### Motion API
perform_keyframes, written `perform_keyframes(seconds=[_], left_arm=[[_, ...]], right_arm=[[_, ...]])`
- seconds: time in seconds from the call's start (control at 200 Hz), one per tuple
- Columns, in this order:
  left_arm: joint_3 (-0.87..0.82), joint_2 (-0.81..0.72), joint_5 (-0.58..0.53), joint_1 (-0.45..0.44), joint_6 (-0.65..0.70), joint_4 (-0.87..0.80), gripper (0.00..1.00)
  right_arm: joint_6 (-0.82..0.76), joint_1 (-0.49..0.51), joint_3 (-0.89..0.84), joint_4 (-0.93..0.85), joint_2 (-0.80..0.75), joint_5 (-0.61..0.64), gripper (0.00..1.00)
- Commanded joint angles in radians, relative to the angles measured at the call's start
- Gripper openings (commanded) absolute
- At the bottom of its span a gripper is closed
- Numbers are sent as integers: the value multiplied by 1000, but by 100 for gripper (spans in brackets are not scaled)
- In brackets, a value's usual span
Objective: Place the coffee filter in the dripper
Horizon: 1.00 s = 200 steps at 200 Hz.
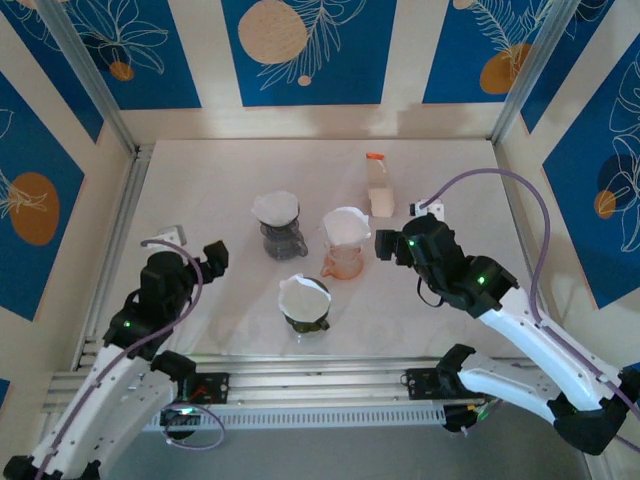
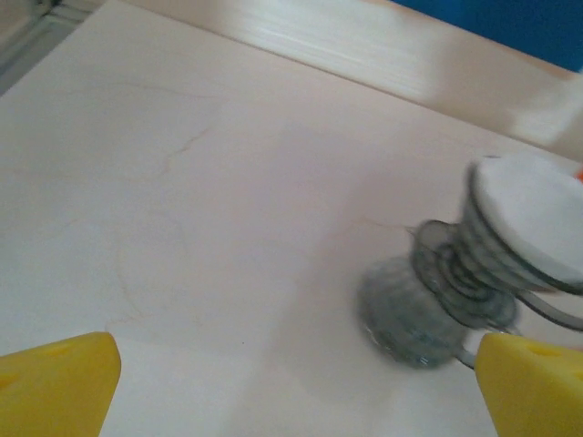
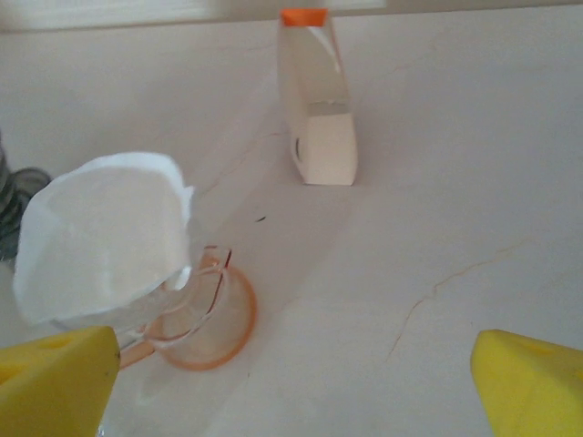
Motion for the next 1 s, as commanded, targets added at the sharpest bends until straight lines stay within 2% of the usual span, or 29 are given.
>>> perform_keyframes(seconds=[0.0,0.11,0.205,0.435,0.48,0.59,0.735,0.815,0.87,0.905,0.995], left_arm=[[-64,67,-67,27,19,210,100],[-50,191,-181,39,79,269,100],[-34,315,-192,64,173,374,100],[-101,588,-101,194,342,715,100],[-75,622,-88,223,330,689,100],[-103,677,-87,227,400,875,100],[-65,772,-190,240,454,840,100],[-103,815,-155,256,471,958,100],[-154,841,-140,264,482,1111,100],[-161,863,-120,272,470,1120,100],[-208,920,-89,285,475,1269,100]], right_arm=[[28,-32,-20,95,-18,-8,99],[33,-59,-46,108,-19,-12,99],[46,-85,-74,121,-21,-37,99],[42,-144,-121,161,-35,-115,99],[37,-154,-121,164,-35,-131,99],[16,-174,-137,190,-31,-159,99],[22,-191,-139,191,-24,-165,99],[15,-197,-150,211,-24,-170,99],[12,-201,-157,219,-20,-171,99],[4,-201,-159,223,-17,-168,99],[-30,-206,-158,238,-5,-165,99]])
